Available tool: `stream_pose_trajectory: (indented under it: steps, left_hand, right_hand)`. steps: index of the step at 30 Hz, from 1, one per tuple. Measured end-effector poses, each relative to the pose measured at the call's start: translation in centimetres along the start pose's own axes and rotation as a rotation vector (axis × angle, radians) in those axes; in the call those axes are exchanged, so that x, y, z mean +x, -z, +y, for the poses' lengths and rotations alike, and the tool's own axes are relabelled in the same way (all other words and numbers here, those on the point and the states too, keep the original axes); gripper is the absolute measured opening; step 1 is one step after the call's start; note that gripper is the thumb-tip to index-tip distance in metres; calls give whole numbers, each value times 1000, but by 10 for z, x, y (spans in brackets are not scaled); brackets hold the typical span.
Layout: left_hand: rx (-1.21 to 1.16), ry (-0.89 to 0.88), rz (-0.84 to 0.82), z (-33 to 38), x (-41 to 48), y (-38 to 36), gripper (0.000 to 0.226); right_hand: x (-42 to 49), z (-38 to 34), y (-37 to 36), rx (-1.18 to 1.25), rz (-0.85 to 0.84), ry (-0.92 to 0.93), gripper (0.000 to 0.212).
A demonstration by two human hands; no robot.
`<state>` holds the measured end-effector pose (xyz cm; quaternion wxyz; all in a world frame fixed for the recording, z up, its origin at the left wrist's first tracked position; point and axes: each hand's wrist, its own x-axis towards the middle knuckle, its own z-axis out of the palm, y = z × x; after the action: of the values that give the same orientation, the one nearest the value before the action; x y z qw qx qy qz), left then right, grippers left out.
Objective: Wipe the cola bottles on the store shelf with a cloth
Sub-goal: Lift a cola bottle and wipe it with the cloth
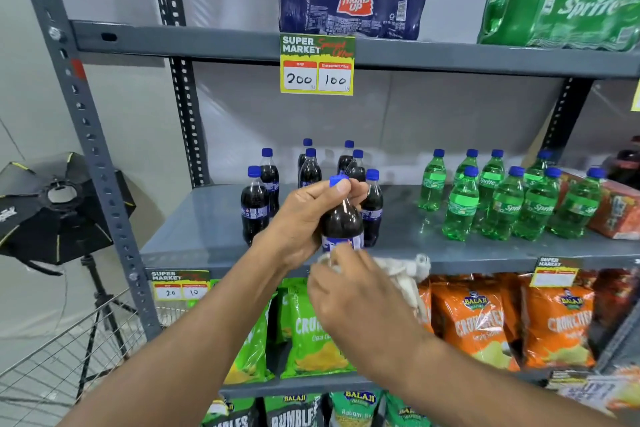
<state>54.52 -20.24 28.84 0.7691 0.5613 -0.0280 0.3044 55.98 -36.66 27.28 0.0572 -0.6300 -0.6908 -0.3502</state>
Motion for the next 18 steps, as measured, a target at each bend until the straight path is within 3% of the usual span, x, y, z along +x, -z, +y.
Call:
stream_pose_trajectory:
  steps: [4, 9, 12, 18]
  left_hand:
    - [45, -22, 5, 0, 0, 1, 21]
    - [36, -9, 26, 3, 2, 0, 23]
    - [-127, 11, -57, 3, -1, 4, 30]
    - [-343, -17, -60, -3, -5, 10, 38]
  right_hand:
    - [-15, 0, -12, -10, -90, 122, 37]
    - [11, 31, 1, 118, 202, -31, 36]
    - [15, 49, -1, 295, 414, -134, 36]
    - [-25, 26, -39, 600, 487, -189, 35]
